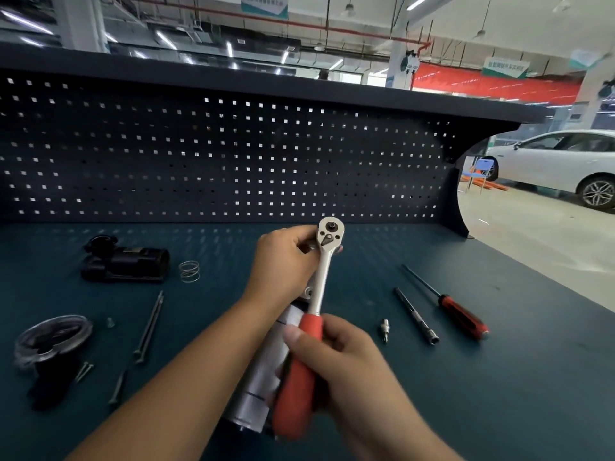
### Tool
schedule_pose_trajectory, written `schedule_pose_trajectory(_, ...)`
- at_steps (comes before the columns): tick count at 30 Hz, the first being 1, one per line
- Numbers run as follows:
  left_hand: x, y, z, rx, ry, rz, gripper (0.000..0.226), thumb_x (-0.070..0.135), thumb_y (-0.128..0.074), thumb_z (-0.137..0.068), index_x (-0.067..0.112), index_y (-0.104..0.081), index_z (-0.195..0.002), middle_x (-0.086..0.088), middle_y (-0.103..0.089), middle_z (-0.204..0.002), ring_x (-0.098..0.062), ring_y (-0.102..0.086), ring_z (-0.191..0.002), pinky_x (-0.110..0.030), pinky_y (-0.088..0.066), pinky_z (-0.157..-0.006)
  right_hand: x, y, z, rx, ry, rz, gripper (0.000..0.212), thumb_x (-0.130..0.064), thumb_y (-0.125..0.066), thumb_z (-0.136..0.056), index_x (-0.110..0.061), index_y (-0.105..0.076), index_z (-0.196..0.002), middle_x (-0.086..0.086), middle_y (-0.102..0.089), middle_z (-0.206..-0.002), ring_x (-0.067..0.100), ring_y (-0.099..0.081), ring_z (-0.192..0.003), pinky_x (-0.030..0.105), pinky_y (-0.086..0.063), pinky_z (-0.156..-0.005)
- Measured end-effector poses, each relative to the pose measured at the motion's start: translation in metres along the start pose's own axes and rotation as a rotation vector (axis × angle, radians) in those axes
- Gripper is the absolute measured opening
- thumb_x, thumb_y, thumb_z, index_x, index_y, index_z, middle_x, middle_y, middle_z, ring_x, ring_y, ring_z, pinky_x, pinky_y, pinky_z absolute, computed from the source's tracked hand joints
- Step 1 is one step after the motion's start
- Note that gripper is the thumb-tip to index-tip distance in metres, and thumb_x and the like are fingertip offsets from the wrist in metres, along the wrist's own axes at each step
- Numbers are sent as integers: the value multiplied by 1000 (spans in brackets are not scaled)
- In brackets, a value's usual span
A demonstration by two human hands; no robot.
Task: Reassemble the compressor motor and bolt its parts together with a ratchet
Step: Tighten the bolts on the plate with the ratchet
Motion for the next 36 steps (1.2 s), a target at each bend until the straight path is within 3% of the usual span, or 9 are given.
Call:
schedule_pose_trajectory(3, 1, -1, 0, -15, -31, 44, 11, 34, -79, -73, 36, -69, -76, -3, -57, -50, -7, -39, -50, -25, -39, -51, 3, -20, -5, -9, 15, -124, 22, -22, -78, -77, -7, -63, -85, 14, -64, -71, 28, -64, -62, 33, -52, -57)
schedule_pose_trajectory(7, 2, 0, -3, -38, -13, 67, 8, 30, -79, -74, 32, -71, -73, -5, -62, -54, -5, -48, -49, -14, -41, -47, -1, -25, -6, -11, 33, -174, 21, -21, -73, -79, -5, -61, -87, 12, -65, -70, 26, -64, -57, 32, -54, -54)
schedule_pose_trajectory(11, -1, 1, -8, -61, 16, -3, 27, 17, -71, -79, 38, -72, -63, 9, -68, -59, -3, -59, -53, -24, -49, -56, -11, 11, 5, -46, 22, 122, 34, -42, -72, -58, -15, -64, -77, 8, -68, -70, 21, -61, -59, 28, -46, -53)
schedule_pose_trajectory(14, 0, 4, -8, -97, -40, 9, 24, 10, -69, -80, 32, -73, -71, 23, -69, -68, 12, -58, -61, -6, -42, -58, -35, 61, 13, -114, -42, 386, 33, -39, -78, -62, -12, -65, -78, 8, -67, -64, 20, -61, -50, 25, -48, -47)
schedule_pose_trajectory(18, 2, 3, -8, -118, -61, 48, 24, 15, -72, -80, 38, -71, -72, 30, -66, -65, 18, -57, -66, -1, -38, -60, -99, 127, -8, -56, -72, 874, 33, -43, -85, -60, -17, -69, -73, 8, -64, -61, 19, -55, -48, 22, -37, -39)
schedule_pose_trajectory(24, 0, 2, -11, -122, -14, 112, 21, 17, -75, -78, 37, -70, -72, 26, -68, -68, 15, -60, -68, -2, -41, -61, -186, 151, -75, -108, 30, 1240, 43, -52, -69, -54, -23, -74, -86, -6, -69, -69, 7, -55, -63, 30, -41, -62)
schedule_pose_trajectory(31, -1, 3, -10, -160, -50, 105, 26, 16, -73, -80, 41, -70, -75, 26, -70, -75, 13, -63, -75, -2, -42, -65, -148, 155, -59, -343, -163, 1234, 29, -40, -74, -67, -14, -71, -80, -5, -63, -57, 2, -54, -48, 30, -41, -63)
schedule_pose_trajectory(33, -1, 3, -9, -159, -69, 84, 27, 18, -71, -82, 43, -69, -74, 27, -69, -75, 14, -62, -75, -2, -41, -64, -120, 148, -43, -388, -175, 1106, 28, -37, -79, -70, -13, -69, -80, -2, -65, -63, 6, -58, -54, 26, -45, -61)
schedule_pose_trajectory(36, 0, 4, -9, -163, -71, 16, 26, 21, -70, -83, 44, -69, -74, 24, -71, -78, 10, -64, -77, -10, -48, -69, -83, 124, -22, -412, -171, 820, 19, -30, -68, -70, -13, -65, -79, 4, -62, -69, 11, -58, -57, 18, -44, -51)
Point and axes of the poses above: each hand's wrist, its own z-axis away from the middle knuckle, its own y-axis out of the back of the hand, x = y × z, the point moved 3 cm from there along -z, towards the middle knuckle
